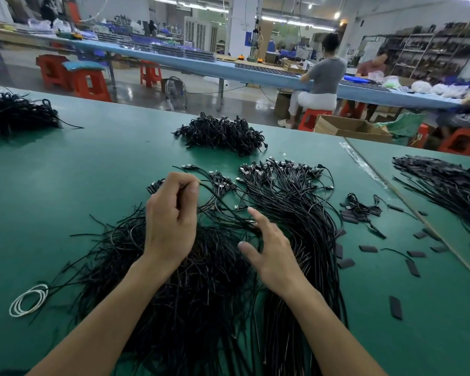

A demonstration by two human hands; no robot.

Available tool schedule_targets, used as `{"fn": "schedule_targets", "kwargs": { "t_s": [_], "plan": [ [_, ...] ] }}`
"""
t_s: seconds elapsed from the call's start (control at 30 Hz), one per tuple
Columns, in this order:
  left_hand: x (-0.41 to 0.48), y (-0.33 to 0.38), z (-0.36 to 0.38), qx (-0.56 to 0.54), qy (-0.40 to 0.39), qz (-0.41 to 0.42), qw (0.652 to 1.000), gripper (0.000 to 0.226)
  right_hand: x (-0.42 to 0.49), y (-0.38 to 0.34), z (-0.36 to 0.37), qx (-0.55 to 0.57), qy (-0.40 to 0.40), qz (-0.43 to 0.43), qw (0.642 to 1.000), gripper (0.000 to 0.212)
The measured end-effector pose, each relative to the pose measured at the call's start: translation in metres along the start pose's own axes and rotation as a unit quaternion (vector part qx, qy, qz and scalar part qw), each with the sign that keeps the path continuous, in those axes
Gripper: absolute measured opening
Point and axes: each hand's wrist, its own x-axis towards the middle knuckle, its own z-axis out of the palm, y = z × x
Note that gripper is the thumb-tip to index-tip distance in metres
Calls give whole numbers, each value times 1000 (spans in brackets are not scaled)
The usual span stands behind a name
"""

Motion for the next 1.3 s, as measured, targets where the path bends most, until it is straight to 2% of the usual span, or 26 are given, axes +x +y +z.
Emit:
{"fn": "schedule_targets", "kwargs": {
  "t_s": [0.03,0.1,0.2,0.3,0.4,0.47,0.53,0.63,0.7,0.77,0.83,0.87,0.97,1.03,1.13,1.17,1.23,1.3],
  "plan": [
    [0,-3,0,-3,16,-26,1000,13,-1,-1,2,43,-21,13,999,68],
    [0,-9,-1,-3,43,-79,996,15,-4,-3,6,49,-27,8,998,64],
    [4,-22,-2,-23,68,-192,979,20,-13,-8,19,2,-4,-37,999,48],
    [7,-35,1,-45,63,-285,955,17,-23,-23,30,-64,8,-116,991,38],
    [9,-43,3,-64,73,-330,939,15,-32,-37,39,-139,-95,-230,959,40],
    [14,-45,3,-78,98,-349,929,17,-35,-42,41,-106,-161,-245,950,47],
    [18,-44,2,-96,131,-342,925,20,-33,-42,38,-12,-123,-217,968,48],
    [19,-38,3,-99,152,-308,934,21,-25,-31,25,117,67,-153,979,30],
    [18,-32,6,-112,154,-298,935,21,-19,-21,17,128,145,-116,974,22],
    [17,-27,7,-140,166,-288,933,22,-13,-11,10,106,129,-29,986,37],
    [14,-21,8,-169,188,-269,929,23,-8,1,5,72,50,69,994,50],
    [12,-18,7,-181,197,-255,929,23,-8,4,4,68,10,88,994,47],
    [12,-8,5,-188,202,-200,940,22,-13,2,12,131,-41,52,989,18],
    [13,-2,1,-204,207,-178,940,18,-17,0,20,157,6,34,987,9],
    [12,5,-6,-236,201,-153,938,15,-11,-1,18,157,160,57,973,10],
    [11,8,-8,-247,184,-141,941,16,-9,-2,16,144,181,53,971,14],
    [9,17,-8,-267,136,-116,947,16,-5,-4,11,71,140,15,988,40],
    [10,27,-7,-296,98,-102,945,16,-2,-6,7,-47,90,-37,994,46]
  ]
}}
